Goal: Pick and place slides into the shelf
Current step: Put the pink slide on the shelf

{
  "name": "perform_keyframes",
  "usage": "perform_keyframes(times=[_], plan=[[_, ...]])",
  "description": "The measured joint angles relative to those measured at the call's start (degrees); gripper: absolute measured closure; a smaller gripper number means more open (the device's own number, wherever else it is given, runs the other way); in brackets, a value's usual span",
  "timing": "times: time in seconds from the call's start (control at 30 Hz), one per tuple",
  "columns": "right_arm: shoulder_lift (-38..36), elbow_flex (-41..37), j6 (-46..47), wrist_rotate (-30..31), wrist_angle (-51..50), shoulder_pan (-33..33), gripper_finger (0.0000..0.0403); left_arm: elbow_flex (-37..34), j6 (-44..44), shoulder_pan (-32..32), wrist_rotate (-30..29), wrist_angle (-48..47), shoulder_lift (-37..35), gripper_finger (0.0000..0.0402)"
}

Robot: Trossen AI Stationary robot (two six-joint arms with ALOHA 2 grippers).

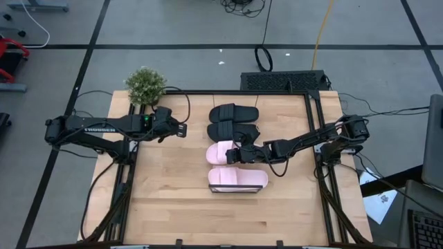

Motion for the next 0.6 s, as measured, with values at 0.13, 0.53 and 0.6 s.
perform_keyframes(times=[0.13,0.53,0.6], plan=[[0.02,0.0,0.51,-0.28,0.01,0.0,0.0403,0.0,0.0,0.0,-0.02,0.0,0.0,0.0272],[0.02,0.0,1.81,-1.72,0.02,0.0,0.0384,0.0,0.02,0.0,-0.62,0.01,0.0,0.0272],[0.02,0.0,1.81,-1.74,0.02,0.0,0.0383,0.0,0.02,0.0,-0.76,0.02,0.0,0.0272]])
